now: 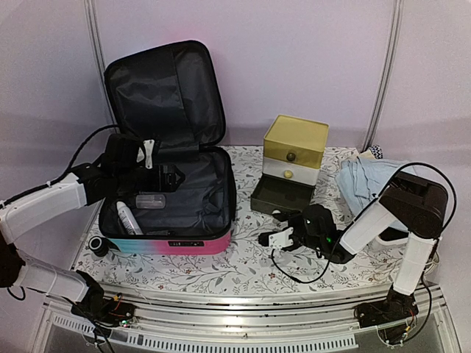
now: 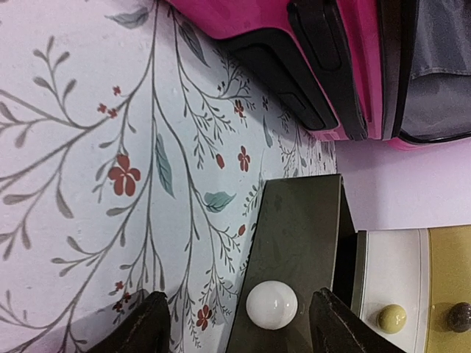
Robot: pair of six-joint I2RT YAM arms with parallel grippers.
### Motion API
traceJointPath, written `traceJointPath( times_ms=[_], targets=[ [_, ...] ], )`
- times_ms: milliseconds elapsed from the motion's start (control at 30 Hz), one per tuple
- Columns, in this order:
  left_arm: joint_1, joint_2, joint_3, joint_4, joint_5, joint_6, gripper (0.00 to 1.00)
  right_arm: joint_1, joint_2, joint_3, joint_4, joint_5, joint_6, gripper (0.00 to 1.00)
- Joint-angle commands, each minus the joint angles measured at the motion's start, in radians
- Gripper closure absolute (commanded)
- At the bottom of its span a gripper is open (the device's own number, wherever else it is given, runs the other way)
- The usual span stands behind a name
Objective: Open, take out, and arrange the luggage
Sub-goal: Open the drawer in the storage box.
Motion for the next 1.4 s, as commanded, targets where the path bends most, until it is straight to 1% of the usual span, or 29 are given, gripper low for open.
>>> traceJointPath(
  times_ms=[0,133,267,367,400,433,467,633,767,867,933,1033,1100,1167,1300,1367],
  targets=[
    [0.023,-0.004,-0.006,-0.074,-0.064,-0.001,0.02,0.028,-0.092,-0.028,-0.076,-0.025,0.078,0.32],
    [0.043,-0.005,-0.004,-0.109,-0.082,-0.007,0.02,0.029,-0.213,-0.035,-0.123,-0.100,0.219,0.28],
    [0.067,-0.009,-0.011,-0.177,-0.178,-0.066,0.02,0.029,-0.322,-0.017,-0.186,-0.134,0.360,0.25],
    [0.089,-0.012,-0.029,-0.192,-0.156,-0.067,0.02,0.029,-0.407,-0.016,-0.240,-0.173,0.445,0.23],
    [0.091,-0.015,-0.036,-0.193,-0.144,-0.065,0.02,0.030,-0.438,-0.021,-0.250,-0.190,0.474,0.19],
    [0.093,-0.019,-0.044,-0.193,-0.136,-0.064,0.02,0.030,-0.470,-0.030,-0.257,-0.209,0.492,0.03],
    [0.095,-0.022,-0.051,-0.194,-0.133,-0.063,0.02,0.029,-0.503,-0.036,-0.260,-0.221,0.517,0.00],
    [0.116,-0.027,-0.081,-0.204,-0.125,-0.059,0.02,0.029,-0.622,-0.032,-0.311,-0.243,0.649,0.01],
    [0.163,0.006,-0.088,-0.214,-0.106,-0.056,0.07,0.029,-0.647,0.027,-0.380,-0.253,0.786,0.01],
    [0.196,0.051,-0.074,-0.226,-0.119,-0.049,0.10,0.029,-0.642,0.079,-0.423,-0.282,0.861,0.01],
    [0.210,0.087,-0.060,-0.231,-0.132,-0.048,0.09,0.029,-0.636,0.099,-0.434,-0.286,0.885,0.01],
    [0.244,0.145,-0.035,-0.225,-0.081,-0.059,0.06,0.028,-0.630,0.115,-0.435,-0.299,0.898,0.01],
    [0.250,0.171,-0.028,-0.201,-0.072,-0.064,0.04,0.026,-0.622,0.126,-0.434,-0.297,0.908,0.01],
    [0.255,0.200,-0.012,-0.197,-0.092,-0.062,0.02,0.023,-0.611,0.143,-0.440,-0.295,0.925,0.01],
    [0.261,0.305,0.064,-0.235,-0.153,-0.046,0.02,0.020,-0.595,0.155,-0.439,-0.316,0.952,0.01],
    [0.262,0.339,0.091,-0.241,-0.139,-0.054,0.02,0.018,-0.585,0.159,-0.439,-0.317,0.948,0.01]
  ],
)
